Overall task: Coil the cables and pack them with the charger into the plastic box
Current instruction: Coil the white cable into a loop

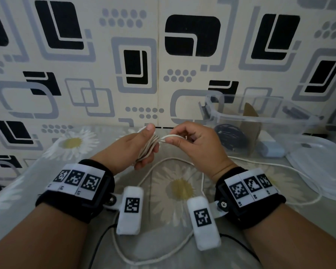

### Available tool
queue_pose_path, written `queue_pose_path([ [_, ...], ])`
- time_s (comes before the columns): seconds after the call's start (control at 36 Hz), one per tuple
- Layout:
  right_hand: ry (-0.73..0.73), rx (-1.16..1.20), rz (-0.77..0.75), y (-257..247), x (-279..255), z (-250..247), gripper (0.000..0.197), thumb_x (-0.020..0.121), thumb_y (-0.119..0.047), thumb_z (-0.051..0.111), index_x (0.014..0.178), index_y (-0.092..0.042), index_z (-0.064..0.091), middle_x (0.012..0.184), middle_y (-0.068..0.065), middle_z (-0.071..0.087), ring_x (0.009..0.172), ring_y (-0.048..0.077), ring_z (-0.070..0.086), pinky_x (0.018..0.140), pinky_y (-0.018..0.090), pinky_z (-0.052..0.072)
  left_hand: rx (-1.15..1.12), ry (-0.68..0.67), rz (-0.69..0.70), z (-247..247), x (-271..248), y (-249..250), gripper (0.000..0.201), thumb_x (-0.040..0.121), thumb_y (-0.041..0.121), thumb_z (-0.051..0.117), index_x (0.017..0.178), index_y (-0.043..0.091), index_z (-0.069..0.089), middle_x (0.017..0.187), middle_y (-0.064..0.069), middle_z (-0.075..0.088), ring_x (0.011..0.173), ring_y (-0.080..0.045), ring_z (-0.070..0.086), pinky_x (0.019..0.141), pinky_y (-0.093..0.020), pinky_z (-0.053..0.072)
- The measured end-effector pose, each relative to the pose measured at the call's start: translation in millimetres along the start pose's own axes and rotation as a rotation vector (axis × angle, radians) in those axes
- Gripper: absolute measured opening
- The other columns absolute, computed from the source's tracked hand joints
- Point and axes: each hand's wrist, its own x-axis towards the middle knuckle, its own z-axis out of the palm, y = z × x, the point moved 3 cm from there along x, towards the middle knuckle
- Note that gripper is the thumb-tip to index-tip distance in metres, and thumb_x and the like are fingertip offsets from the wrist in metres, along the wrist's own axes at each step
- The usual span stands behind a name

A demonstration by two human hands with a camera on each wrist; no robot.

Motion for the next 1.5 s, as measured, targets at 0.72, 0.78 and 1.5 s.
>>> queue_pose_path([
  [0.72, -0.305, 0.122, 0.275, -9, -6, 14, 0.051, 0.088, -0.059, 0.027, 0.110, -0.030, 0.062, 0.109, -0.015, 0.065, 0.104, -0.006, 0.058, 0.099, 0.020, 0.042, -0.903, -0.440, 0.109, 12, 1, 1, 0.024, 0.086, 0.036, 0.067, 0.082, 0.013, 0.059, 0.048, 0.012, 0.025, 0.034, 0.000, 0.029, 0.064, -0.026, 0.051],
  [0.78, -0.304, 0.152, 0.254, -12, -6, 15, 0.052, 0.087, -0.056, 0.028, 0.111, -0.024, 0.060, 0.101, -0.015, 0.063, 0.091, -0.012, 0.057, 0.084, 0.010, 0.043, -0.973, -0.454, 0.108, 13, 3, 2, 0.023, 0.085, 0.036, 0.067, 0.080, 0.015, 0.059, 0.049, 0.011, 0.023, 0.034, 0.000, 0.027, 0.064, -0.025, 0.051],
  [1.5, -0.113, 0.216, 0.227, -2, 0, 26, 0.028, 0.092, -0.048, 0.041, 0.083, -0.037, 0.064, 0.075, -0.013, 0.065, 0.079, 0.010, 0.061, 0.079, 0.045, 0.052, -1.244, -0.515, 0.043, 27, 10, 2, 0.033, 0.096, 0.038, 0.040, 0.079, 0.013, 0.054, 0.046, 0.009, 0.041, 0.035, -0.006, 0.024, 0.066, -0.025, 0.050],
])
